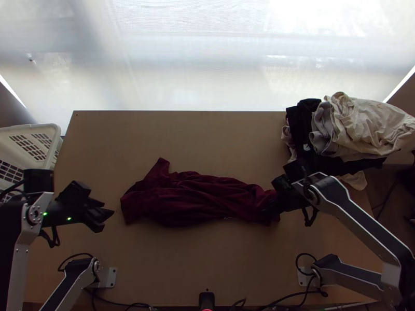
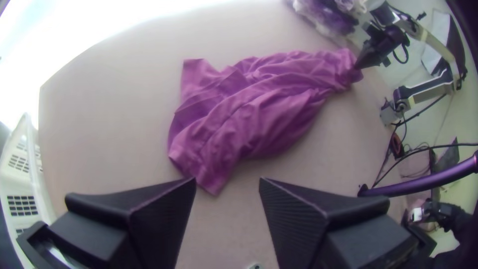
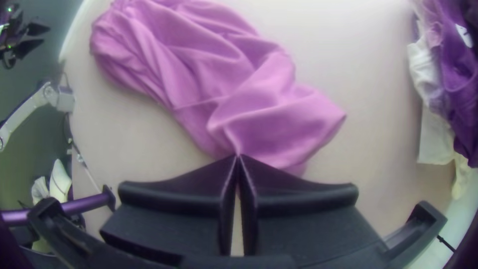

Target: Fold the t-shirt

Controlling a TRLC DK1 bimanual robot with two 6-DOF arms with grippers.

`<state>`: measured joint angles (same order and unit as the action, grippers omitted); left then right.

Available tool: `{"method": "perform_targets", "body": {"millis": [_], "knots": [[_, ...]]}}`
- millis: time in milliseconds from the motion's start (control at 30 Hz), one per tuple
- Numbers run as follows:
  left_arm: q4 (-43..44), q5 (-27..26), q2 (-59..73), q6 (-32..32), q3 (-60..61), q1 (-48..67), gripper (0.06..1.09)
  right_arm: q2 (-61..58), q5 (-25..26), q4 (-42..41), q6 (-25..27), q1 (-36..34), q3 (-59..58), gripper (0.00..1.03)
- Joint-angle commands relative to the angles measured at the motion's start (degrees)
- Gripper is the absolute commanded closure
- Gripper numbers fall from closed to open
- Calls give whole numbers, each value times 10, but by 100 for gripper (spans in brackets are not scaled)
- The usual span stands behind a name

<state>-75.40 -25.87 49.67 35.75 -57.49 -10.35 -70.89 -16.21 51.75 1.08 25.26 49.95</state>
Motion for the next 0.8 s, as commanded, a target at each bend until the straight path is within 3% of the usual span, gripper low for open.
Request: {"method": "perform_targets", "body": {"millis": [0, 100, 267, 400, 767], "knots": [[94, 111, 24, -82, 3, 220, 24, -72, 3, -5, 15, 31, 0, 100], [151, 187, 31, -74, 30, 281, 15, -76, 7, -11, 15, 29, 1, 100], [194, 209, 49, -54, 63, 335, 12, -78, 7, -12, 15, 22, 1, 100], [307, 341, 63, -10, 125, 408, 11, -71, 7, -11, 12, 22, 0, 100], [403, 337, 159, 93, 182, 354, 11, -46, 7, -4, 11, 23, 4, 100]]}}
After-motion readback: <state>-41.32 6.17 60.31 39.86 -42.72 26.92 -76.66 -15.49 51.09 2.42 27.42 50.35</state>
